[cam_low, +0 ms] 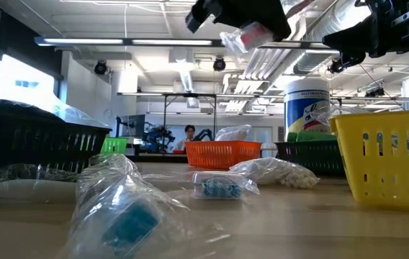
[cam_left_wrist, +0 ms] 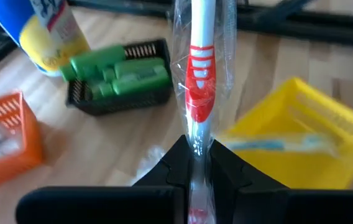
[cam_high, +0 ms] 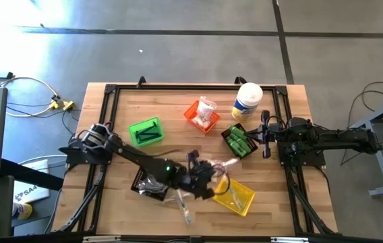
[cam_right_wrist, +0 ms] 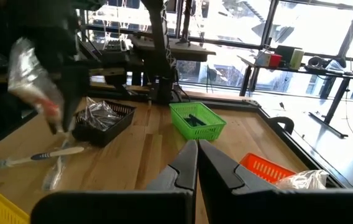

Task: Pick & Place Travel size toiletries
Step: Put the orange toothbrush into the yellow bin

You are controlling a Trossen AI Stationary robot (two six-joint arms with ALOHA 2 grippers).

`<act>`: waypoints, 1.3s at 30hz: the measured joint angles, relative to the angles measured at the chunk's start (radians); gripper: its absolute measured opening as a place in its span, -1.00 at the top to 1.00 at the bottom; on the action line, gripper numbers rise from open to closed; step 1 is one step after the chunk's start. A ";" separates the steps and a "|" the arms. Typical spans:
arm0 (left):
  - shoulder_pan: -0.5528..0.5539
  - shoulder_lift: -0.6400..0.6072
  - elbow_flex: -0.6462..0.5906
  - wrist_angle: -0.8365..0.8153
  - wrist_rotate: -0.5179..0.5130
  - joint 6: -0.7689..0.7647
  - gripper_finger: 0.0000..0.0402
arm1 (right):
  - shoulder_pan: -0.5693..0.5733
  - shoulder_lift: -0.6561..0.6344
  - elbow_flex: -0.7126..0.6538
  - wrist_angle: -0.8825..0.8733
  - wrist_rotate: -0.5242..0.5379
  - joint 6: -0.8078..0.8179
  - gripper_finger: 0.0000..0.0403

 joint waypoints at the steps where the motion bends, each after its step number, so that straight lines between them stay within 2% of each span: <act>1: 0.016 -0.004 0.001 0.006 0.013 0.011 0.87 | 0.000 0.000 0.000 0.000 -0.001 0.000 0.98; 6: 0.086 0.002 -0.004 0.056 0.139 0.042 0.87 | 0.000 0.000 0.000 0.000 -0.004 0.006 0.98; 12: 0.118 0.039 -0.150 0.486 0.276 0.170 0.87 | 0.000 0.000 0.000 -0.005 -0.004 0.001 0.98; 14: 0.117 0.016 -0.198 0.599 0.268 0.238 0.87 | 0.000 0.000 0.000 -0.008 -0.001 0.001 0.98; 18: 0.119 -0.065 -0.284 0.648 0.240 0.331 0.87 | 0.000 0.000 0.000 -0.019 0.000 0.001 0.98; 22: 0.139 -0.124 -0.380 0.660 0.236 0.326 0.87 | 0.000 0.000 0.000 -0.021 0.004 0.000 0.98; 27: 0.167 -0.155 -0.527 0.818 0.258 0.315 0.87 | 0.000 0.000 0.000 -0.020 0.004 0.000 0.98; 32: 0.219 -0.156 -0.695 1.061 0.361 0.280 0.87 | 0.000 0.000 0.000 -0.021 0.002 0.005 0.98; 35: 0.259 -0.159 -0.780 1.214 0.458 0.278 0.87 | 0.000 0.010 0.000 -0.021 0.000 0.043 0.98; 39: 0.321 -0.200 -0.878 1.267 0.556 0.261 0.87 | 0.000 0.024 0.000 -0.021 0.000 0.106 0.98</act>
